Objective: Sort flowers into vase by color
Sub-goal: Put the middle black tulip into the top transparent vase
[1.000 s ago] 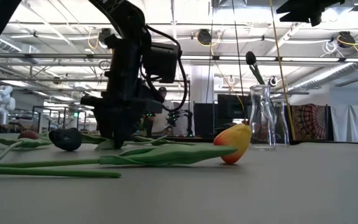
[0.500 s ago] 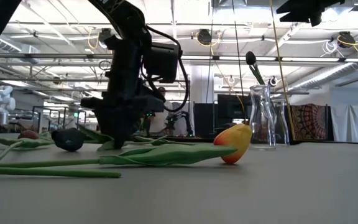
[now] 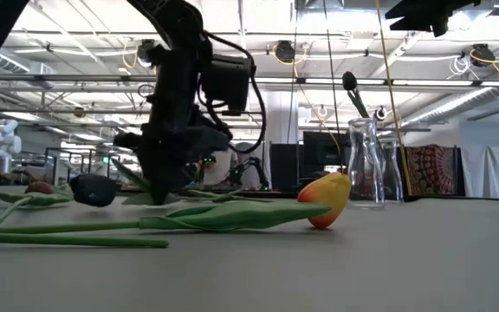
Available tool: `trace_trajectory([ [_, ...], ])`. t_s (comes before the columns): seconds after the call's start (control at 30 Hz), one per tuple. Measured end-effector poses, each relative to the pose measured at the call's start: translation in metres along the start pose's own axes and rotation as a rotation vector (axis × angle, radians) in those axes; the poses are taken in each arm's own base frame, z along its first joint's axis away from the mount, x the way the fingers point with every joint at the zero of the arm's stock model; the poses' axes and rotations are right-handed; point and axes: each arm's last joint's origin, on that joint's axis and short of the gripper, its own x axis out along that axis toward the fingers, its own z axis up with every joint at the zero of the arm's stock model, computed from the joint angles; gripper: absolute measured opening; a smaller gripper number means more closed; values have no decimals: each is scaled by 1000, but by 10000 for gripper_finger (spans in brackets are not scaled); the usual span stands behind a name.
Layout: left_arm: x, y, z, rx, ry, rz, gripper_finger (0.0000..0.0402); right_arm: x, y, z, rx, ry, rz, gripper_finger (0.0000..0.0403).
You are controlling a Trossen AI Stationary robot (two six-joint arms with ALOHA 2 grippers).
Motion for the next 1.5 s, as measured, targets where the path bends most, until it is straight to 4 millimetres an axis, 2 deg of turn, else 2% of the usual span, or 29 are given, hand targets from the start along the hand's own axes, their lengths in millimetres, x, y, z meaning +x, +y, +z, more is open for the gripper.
trace_trajectory([
  [0.3,-29,-16,-13,87,-1,56,5,0,0,0,-66,0,0,233],
  [0.6,-80,-33,-13,164,-91,42,4,0,0,0,-132,0,1,233],
  [0.9,-160,-43,5,232,-297,-154,3,-10,4,4,-302,-31,-6,233],
  [1.17,-238,-35,7,207,-461,-375,3,-32,10,37,-458,-104,-28,233],
  [1.37,-283,-36,4,245,-631,-573,3,-38,12,52,-556,-91,-3,233],
  [1.5,-303,-38,6,292,-697,-746,2,-35,14,57,-651,-35,60,233],
])
